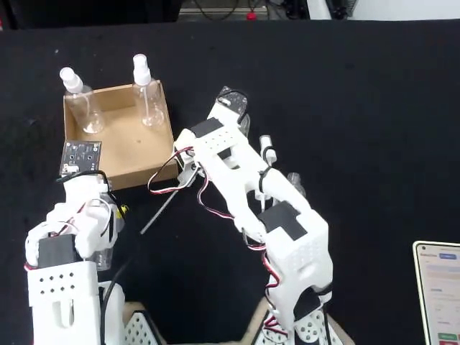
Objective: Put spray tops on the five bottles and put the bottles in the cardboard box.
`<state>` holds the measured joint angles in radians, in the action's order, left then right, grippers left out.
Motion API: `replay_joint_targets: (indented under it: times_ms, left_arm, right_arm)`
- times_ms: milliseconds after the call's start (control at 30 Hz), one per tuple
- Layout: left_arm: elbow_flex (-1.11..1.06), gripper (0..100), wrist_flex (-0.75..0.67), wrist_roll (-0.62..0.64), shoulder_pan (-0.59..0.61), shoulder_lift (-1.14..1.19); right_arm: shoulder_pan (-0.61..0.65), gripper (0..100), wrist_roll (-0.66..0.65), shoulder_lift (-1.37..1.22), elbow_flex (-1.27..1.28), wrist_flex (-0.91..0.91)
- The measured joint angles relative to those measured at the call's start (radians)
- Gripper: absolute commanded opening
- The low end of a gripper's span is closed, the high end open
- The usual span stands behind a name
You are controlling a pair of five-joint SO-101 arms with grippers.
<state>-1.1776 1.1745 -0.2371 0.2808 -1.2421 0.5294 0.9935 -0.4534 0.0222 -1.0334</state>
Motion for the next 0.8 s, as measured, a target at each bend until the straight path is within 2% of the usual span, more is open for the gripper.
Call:
replay_joint_targets:
  times_ms: [200,300,633,733,800]
  left_arm:
    - [0.0,9,0.0,0.0,0.0,0.0]
    - [0.0,9,0.0,0.0,0.0,0.0]
    - [0.0,9,0.0,0.0,0.0,0.0]
    - [0.0,9,0.0,0.0,0.0,0.0]
    - [0.0,9,0.0,0.0,0.0,0.0]
  right_arm:
    - [-0.002,1.5,-0.026,0.0,0.0,-0.003]
    - [-0.025,1.5,-0.092,0.037,0.038,-0.003]
    - [-0.031,3.1,-0.543,0.264,0.249,-0.003]
    - [-0.029,12.2,-0.694,0.264,0.25,-0.003]
    - [-0.018,19.2,-0.733,0.255,0.255,-0.003]
